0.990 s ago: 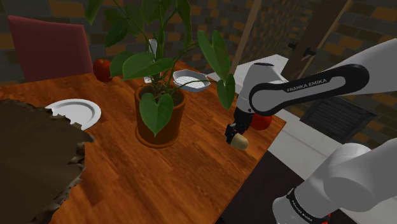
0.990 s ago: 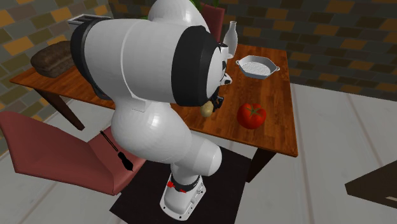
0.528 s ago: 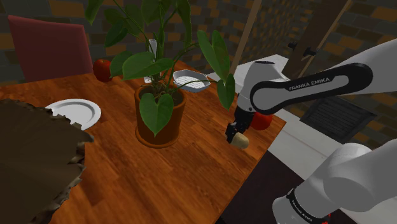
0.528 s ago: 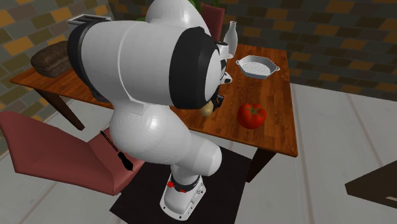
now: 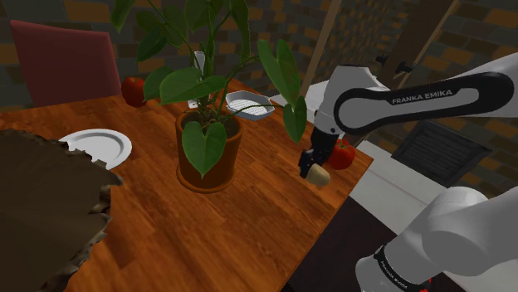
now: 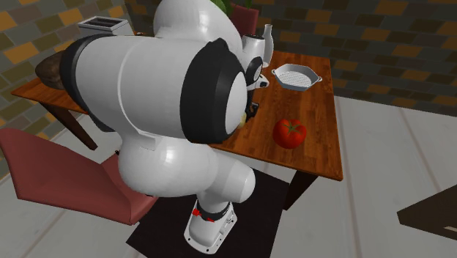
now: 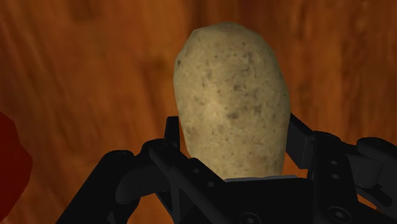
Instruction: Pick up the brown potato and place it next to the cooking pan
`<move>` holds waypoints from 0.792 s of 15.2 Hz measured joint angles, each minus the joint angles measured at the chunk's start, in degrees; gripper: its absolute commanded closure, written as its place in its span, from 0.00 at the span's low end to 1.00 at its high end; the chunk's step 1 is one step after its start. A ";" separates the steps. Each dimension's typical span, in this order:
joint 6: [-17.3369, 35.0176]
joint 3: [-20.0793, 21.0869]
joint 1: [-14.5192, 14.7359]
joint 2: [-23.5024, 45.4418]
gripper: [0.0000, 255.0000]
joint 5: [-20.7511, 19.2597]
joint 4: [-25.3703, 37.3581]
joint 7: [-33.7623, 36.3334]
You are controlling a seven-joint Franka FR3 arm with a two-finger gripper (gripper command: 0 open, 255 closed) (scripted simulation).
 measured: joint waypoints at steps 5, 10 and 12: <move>-4.53 -0.17 -0.08 -1.98 1.00 -0.27 2.54 0.28; -9.12 -0.36 -0.14 -3.88 1.00 -0.51 5.24 0.56; -10.70 -0.49 -0.22 -4.27 1.00 -0.63 6.42 0.59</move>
